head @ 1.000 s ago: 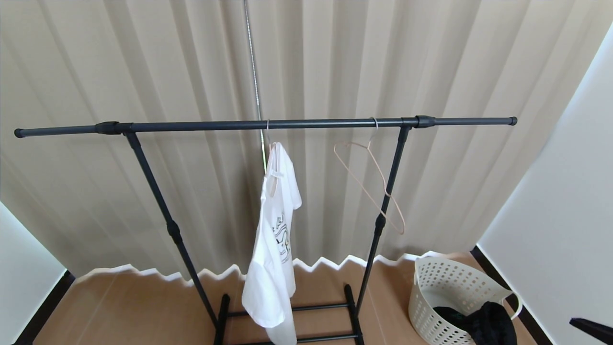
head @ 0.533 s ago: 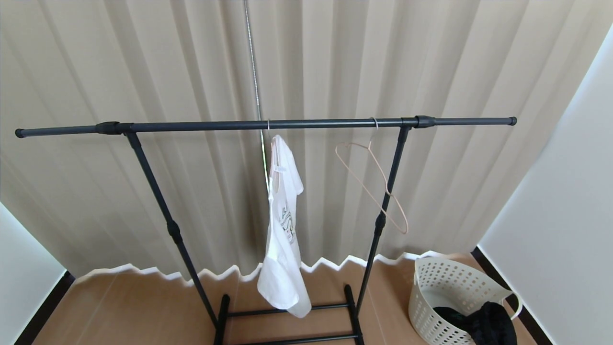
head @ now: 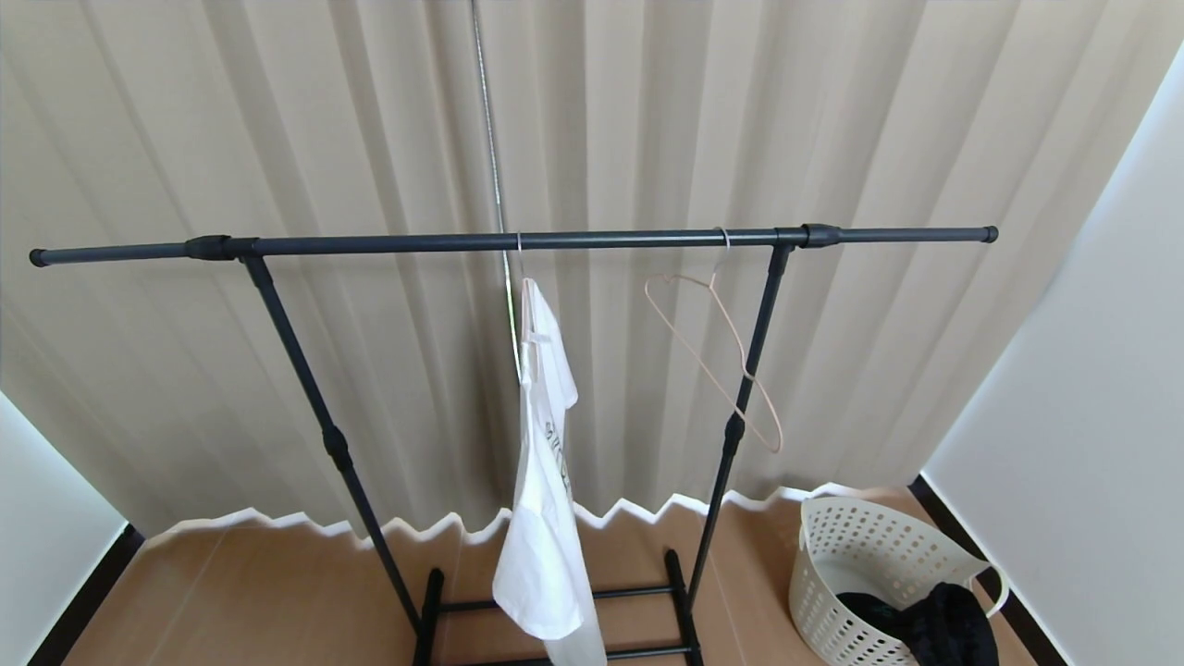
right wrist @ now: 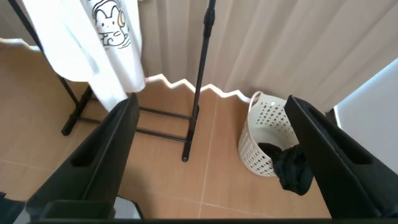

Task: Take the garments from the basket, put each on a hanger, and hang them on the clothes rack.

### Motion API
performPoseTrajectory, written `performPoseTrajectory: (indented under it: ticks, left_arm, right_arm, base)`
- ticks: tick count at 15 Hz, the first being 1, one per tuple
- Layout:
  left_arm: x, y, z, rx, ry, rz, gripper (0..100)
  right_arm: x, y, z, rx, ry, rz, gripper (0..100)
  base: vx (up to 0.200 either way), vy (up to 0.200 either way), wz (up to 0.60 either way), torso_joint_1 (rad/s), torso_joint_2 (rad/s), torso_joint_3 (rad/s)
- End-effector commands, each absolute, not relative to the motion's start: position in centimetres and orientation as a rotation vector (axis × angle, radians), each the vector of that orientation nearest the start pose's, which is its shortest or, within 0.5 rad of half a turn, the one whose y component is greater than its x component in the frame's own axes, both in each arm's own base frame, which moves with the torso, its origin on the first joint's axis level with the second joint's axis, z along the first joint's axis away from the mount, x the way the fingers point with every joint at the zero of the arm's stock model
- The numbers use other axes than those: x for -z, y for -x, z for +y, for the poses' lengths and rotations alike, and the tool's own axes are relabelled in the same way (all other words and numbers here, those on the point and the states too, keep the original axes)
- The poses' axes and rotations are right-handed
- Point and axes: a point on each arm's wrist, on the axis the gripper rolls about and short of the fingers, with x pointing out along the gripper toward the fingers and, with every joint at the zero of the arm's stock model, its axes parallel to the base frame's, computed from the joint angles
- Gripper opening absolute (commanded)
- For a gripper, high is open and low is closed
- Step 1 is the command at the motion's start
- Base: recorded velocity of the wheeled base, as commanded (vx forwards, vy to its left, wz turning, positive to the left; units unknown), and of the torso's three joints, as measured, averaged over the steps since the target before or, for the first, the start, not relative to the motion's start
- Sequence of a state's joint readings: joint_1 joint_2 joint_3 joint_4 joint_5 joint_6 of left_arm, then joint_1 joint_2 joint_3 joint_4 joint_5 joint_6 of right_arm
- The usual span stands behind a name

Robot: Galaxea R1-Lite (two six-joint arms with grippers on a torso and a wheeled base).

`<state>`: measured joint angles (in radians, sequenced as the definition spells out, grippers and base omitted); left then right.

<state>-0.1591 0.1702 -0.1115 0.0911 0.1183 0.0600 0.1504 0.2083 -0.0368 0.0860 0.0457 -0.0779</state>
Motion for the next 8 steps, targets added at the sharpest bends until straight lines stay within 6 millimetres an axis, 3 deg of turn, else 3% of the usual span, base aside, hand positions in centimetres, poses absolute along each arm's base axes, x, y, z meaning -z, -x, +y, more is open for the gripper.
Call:
performPoseTrajectory:
  ticks: [1, 3, 5, 8]
  left_arm:
    - [-8.31, 1.22, 0.47, 0.003, -0.092, 0.169, 100]
    - [-8.16, 1.15, 0.46, -0.031, -0.090, 0.178, 100]
    - [-7.76, 1.48, 0.30, -0.200, -0.100, 0.160, 100]
    - [-7.53, 1.67, 0.06, -0.162, -0.028, 0.110, 100]
  right_arm:
    - [-8.04, 1.04, -0.05, -0.200, 0.090, 0.238, 100]
    - [-8.02, 1.07, -0.05, -0.199, 0.090, 0.236, 100]
    - [-8.00, 1.21, -0.07, -0.194, 0.089, 0.218, 100]
    - [-7.89, 1.79, -0.05, -0.136, 0.081, 0.148, 100]
  base:
    - [0.000, 0.000, 0.00, 0.000, 0.00, 0.000]
    - [0.000, 0.000, 0.00, 0.000, 0.00, 0.000]
    - [0.000, 0.000, 0.00, 0.000, 0.00, 0.000]
    - [0.000, 0.000, 0.00, 0.000, 0.00, 0.000]
